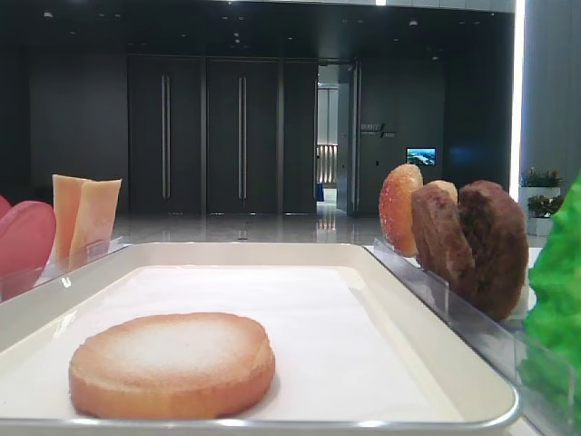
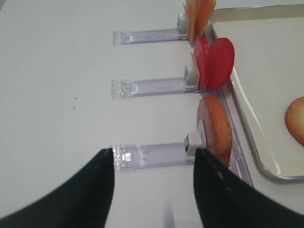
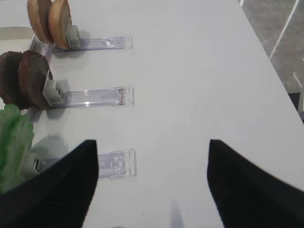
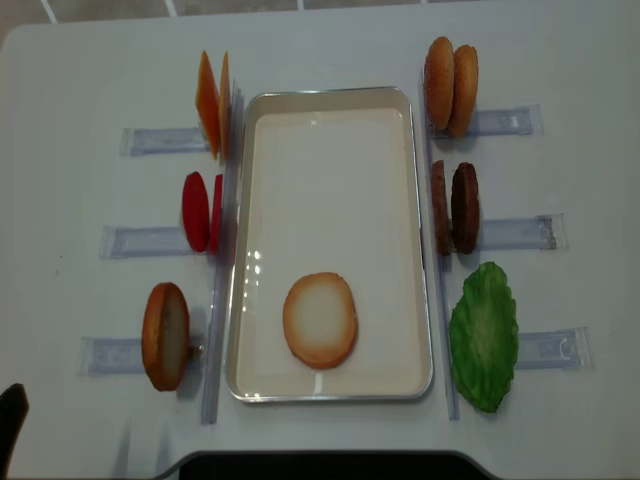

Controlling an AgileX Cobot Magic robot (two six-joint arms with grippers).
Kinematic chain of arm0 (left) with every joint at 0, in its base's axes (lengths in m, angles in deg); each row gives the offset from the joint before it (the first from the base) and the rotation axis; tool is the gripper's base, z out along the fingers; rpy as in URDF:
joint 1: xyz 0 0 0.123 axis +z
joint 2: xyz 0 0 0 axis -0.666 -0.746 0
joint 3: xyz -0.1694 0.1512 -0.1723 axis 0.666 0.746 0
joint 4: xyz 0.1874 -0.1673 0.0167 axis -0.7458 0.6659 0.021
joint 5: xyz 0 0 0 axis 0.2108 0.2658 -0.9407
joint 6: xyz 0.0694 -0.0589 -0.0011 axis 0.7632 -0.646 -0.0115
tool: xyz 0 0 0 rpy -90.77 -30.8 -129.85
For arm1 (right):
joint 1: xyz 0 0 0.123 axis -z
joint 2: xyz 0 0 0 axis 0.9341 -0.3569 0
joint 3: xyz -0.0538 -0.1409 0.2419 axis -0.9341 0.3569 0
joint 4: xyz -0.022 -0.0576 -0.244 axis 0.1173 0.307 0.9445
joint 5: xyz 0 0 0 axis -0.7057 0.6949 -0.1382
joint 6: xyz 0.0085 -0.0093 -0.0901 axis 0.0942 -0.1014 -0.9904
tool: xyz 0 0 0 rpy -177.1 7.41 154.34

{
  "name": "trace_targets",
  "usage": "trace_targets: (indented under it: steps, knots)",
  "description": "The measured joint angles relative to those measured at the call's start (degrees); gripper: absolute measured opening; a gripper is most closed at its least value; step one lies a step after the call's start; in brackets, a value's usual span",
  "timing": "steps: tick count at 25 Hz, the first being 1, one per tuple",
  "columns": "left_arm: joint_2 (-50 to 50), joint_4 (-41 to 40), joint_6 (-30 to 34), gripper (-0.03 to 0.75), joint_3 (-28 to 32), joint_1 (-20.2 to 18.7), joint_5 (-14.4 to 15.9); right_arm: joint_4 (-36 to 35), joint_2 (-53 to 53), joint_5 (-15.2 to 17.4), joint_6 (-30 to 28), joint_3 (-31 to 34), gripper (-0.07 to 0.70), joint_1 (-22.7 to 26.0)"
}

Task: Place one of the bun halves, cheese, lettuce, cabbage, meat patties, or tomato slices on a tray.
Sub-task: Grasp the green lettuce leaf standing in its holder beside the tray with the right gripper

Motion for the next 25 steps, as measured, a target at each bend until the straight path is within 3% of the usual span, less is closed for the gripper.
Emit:
trace_targets:
  steps: [20, 25]
  knots:
    - [0.0, 0.0, 0.0, 0.408, 0.0, 0.0, 0.0, -0.2, -0.2, 0.1, 0.0, -0.1, 0.465, 0.0]
    - [0.0, 0.0, 0.0, 0.408, 0.0, 0.0, 0.0, -2.5, -7.1, 1.1, 0.0, -1.9, 0.465, 0.0]
